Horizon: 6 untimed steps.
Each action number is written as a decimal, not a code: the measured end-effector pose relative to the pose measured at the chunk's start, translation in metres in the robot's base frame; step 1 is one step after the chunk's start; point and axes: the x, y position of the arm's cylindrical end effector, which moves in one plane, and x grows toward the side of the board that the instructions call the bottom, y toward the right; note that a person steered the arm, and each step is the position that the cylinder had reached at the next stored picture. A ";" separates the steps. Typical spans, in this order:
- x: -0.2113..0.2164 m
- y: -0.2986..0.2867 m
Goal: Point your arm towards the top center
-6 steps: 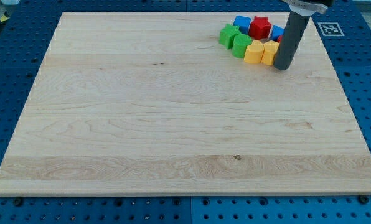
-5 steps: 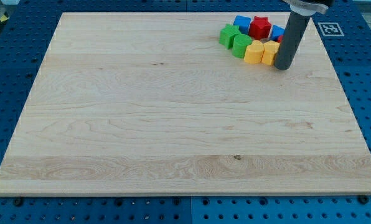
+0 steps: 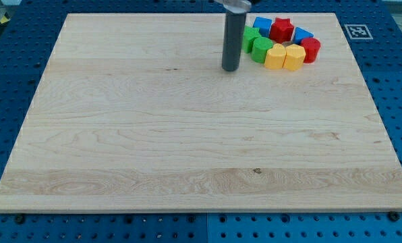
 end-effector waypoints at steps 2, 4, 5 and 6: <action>-0.071 -0.017; -0.104 -0.018; -0.112 -0.020; -0.136 -0.025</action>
